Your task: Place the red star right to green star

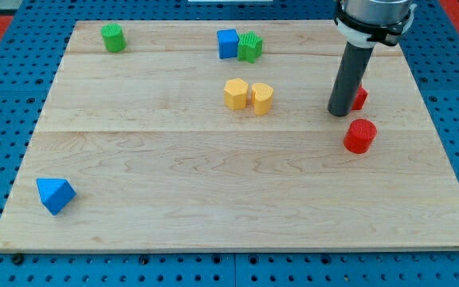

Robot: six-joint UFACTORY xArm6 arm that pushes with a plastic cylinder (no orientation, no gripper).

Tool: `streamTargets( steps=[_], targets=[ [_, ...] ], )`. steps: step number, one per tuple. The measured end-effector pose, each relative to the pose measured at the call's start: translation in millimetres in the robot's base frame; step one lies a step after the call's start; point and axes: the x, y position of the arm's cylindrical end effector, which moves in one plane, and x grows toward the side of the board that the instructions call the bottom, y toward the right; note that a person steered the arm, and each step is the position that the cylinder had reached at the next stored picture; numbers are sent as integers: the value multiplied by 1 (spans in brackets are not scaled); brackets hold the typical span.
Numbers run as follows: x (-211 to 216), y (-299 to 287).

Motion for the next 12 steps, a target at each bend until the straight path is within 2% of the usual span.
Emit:
streamTargets(
  steps=[1, 9, 10, 12],
  targets=[
    [0, 16],
    [-17, 30],
    [-26, 30],
    [-72, 31]
  ],
)
